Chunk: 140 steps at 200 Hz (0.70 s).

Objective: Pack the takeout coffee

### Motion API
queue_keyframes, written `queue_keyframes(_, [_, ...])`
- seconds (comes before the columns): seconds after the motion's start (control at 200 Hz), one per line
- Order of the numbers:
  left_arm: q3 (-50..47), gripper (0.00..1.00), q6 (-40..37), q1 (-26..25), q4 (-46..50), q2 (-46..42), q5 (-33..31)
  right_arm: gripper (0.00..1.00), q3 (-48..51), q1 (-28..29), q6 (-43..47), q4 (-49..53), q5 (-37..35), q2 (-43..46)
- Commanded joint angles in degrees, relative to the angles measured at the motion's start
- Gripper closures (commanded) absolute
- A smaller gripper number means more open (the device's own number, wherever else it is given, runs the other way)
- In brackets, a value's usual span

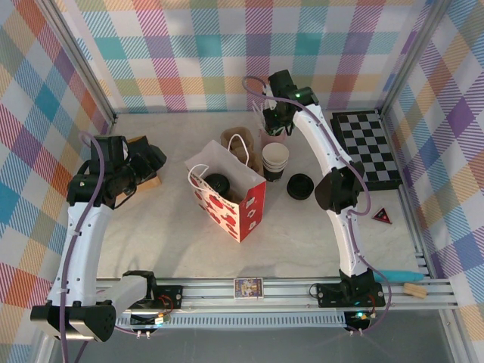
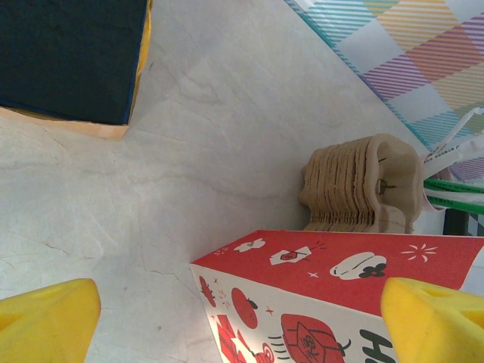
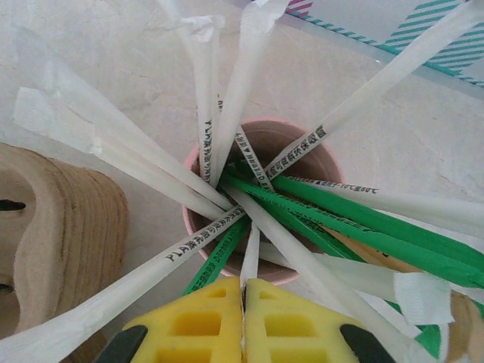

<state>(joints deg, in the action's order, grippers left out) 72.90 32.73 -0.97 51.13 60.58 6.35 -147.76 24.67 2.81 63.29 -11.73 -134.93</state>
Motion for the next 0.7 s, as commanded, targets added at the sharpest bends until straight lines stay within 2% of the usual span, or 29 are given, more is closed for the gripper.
queue_keyframes(0.0, [1.0,0.05,-1.4,1.0,0.9,-0.7,-0.6,0.91,-1.9,0.6,2.1,-0.4,-2.9,5.2])
queue_keyframes(0.41, [1.4,0.05,-1.1,1.0,-2.1,0.9,-1.6,0.92,-3.4,4.0,4.1,1.3,-7.1,15.9])
queue_keyframes(0.695, [0.7,0.05,-0.4,1.0,-4.8,2.5,-0.7,0.91,-2.5,4.3,5.2,1.7,-3.3,24.0])
